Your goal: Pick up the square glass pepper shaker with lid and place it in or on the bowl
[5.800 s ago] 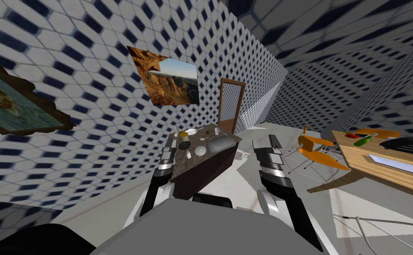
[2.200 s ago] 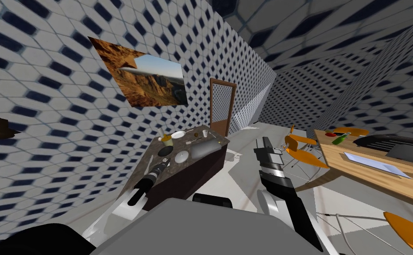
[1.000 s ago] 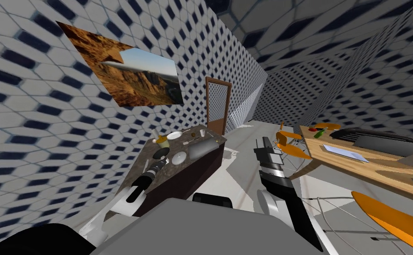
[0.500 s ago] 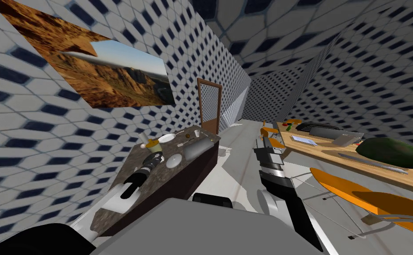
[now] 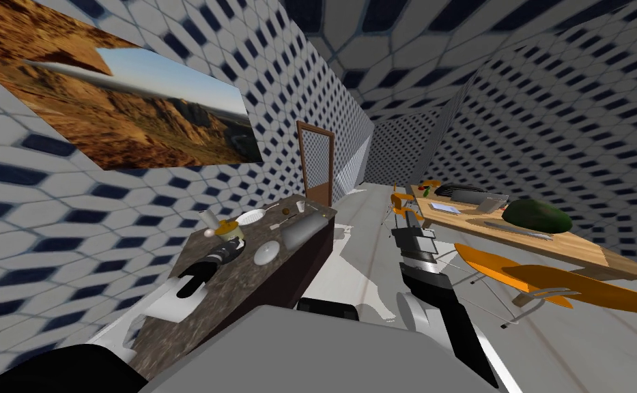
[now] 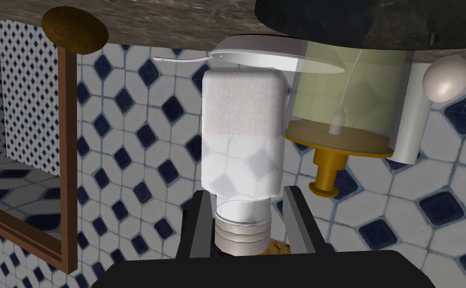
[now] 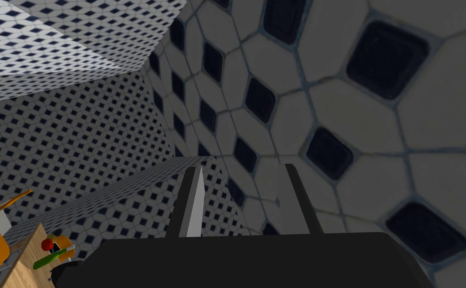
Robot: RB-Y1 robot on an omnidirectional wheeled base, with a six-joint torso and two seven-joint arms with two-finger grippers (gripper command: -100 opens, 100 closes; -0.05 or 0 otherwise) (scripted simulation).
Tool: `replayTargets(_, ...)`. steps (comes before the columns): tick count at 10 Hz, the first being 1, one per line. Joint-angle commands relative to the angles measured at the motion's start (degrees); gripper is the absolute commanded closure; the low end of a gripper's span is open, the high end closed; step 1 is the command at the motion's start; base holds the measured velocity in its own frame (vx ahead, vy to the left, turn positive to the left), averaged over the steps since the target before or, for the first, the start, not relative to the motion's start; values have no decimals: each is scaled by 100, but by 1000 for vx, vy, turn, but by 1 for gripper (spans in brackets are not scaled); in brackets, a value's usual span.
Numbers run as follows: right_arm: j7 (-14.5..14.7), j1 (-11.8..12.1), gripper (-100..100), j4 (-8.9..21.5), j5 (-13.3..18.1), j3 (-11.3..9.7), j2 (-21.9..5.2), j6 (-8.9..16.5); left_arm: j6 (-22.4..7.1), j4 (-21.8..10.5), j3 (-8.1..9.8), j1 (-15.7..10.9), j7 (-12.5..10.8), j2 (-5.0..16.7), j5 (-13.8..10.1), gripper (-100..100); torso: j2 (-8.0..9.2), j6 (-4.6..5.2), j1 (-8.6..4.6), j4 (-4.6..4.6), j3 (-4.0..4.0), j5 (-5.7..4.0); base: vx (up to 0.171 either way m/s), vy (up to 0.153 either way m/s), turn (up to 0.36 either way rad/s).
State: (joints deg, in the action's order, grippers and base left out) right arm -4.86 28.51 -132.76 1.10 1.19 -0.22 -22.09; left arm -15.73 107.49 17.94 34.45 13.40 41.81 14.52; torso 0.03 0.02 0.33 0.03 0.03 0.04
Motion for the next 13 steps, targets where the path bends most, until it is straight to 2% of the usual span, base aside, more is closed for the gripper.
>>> replayTargets(1,0,0,0,0,0,0,0,0,-176,-38,81,4,-110,157,-214,100,0,0,0,0,0,0,-16,81,-82)
replayTargets(7,0,0,0,0,0,-1,1,0,-456,-372,199,-73,-413,546,-925,100,10,-10,-23,3,6,7,-29,40,-22)
replayTargets(8,0,0,0,0,0,-1,1,0,-426,-340,210,-48,-384,547,-874,100,10,-11,-24,3,7,8,-12,5,9)
replayTargets(9,0,0,0,0,0,-1,1,0,-431,-349,213,-48,-395,552,-887,-100,5,-8,-28,2,4,8,0,0,0)
replayTargets(13,0,0,0,0,0,-1,1,0,-431,-349,213,-47,-394,551,-885,-100,-3,-7,-33,0,-1,6,0,0,0)
